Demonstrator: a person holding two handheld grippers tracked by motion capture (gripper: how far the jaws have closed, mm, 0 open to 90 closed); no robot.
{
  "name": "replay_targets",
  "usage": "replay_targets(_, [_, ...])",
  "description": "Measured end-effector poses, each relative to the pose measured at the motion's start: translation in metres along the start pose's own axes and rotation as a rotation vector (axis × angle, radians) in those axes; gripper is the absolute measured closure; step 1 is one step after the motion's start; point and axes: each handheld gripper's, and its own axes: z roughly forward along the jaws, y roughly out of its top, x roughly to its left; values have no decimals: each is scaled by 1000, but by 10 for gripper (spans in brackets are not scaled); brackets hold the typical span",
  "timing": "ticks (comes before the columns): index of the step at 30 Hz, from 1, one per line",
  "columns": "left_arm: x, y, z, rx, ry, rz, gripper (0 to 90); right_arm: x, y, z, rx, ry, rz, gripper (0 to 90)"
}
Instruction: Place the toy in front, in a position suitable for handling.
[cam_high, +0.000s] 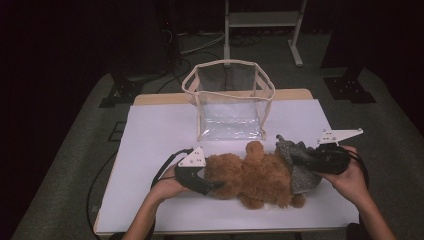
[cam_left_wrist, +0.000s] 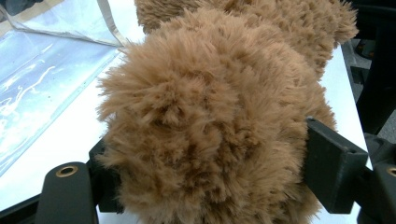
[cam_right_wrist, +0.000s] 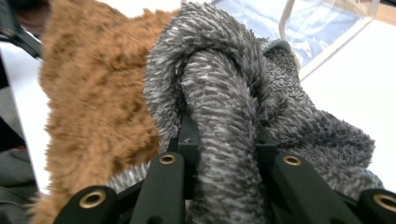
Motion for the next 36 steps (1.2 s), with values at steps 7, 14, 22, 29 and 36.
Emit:
replay_targets(7, [-1,1,1,1,4,1,221,39,36,16,-44,121,-115,721])
replay_targets(14, [-3,3,1,9,6,14,219,75,80,66,-11,221,-231,723])
replay_targets(22, [-3,1,2,-1,5,21,207,70,72,104,91,212,-232,718])
replay_targets(29, [0,-6,0,-34,2,10,135,57,56,100,88,202,-208,732])
replay_targets(36, [7,-22,2,-87,-34,-32,91,53,53,100,82,211,-194,734])
